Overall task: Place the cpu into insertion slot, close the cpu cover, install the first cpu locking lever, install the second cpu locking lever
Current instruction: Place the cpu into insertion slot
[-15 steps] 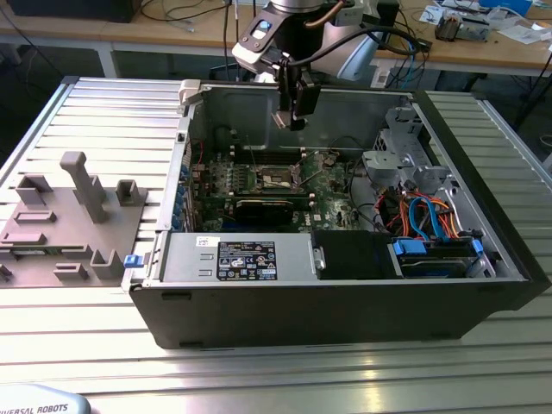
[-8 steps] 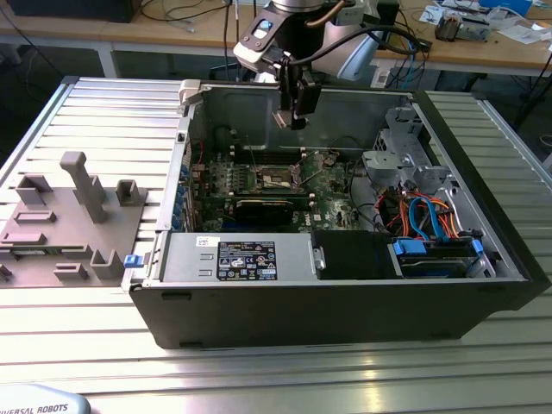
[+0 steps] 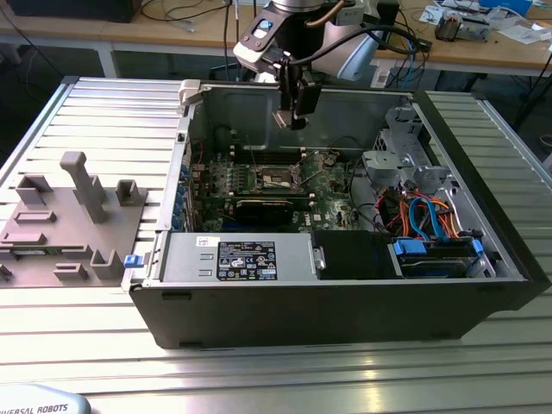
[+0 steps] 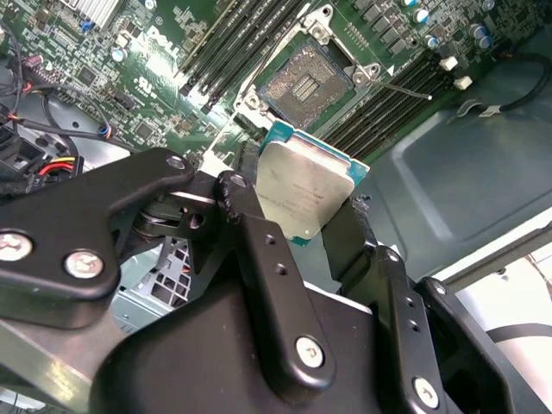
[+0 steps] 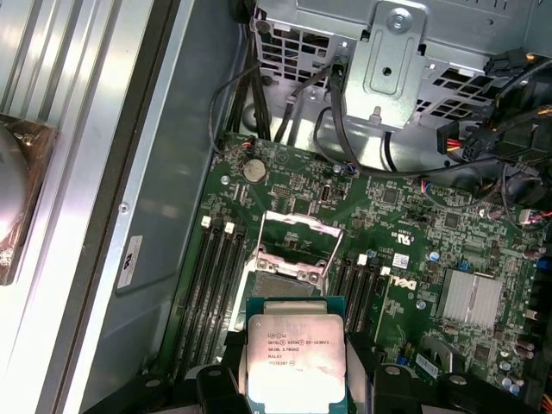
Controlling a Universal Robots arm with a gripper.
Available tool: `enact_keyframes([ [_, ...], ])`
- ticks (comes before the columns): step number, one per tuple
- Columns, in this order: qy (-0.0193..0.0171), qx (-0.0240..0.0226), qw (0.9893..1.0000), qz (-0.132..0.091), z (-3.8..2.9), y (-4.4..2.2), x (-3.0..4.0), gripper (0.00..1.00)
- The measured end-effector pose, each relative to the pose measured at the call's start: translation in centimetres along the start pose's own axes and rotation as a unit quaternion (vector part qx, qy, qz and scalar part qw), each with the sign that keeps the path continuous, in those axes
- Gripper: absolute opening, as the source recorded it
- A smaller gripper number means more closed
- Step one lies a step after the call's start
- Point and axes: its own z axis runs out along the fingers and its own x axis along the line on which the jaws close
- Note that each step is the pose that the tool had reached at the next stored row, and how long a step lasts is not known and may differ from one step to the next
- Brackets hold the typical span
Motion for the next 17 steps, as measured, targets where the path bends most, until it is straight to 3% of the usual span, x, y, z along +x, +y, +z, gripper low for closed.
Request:
enact_keyframes([
  [17,-0.0006,0.0,1.0,0.008,0.01,0.0,0.0,0.54],
])
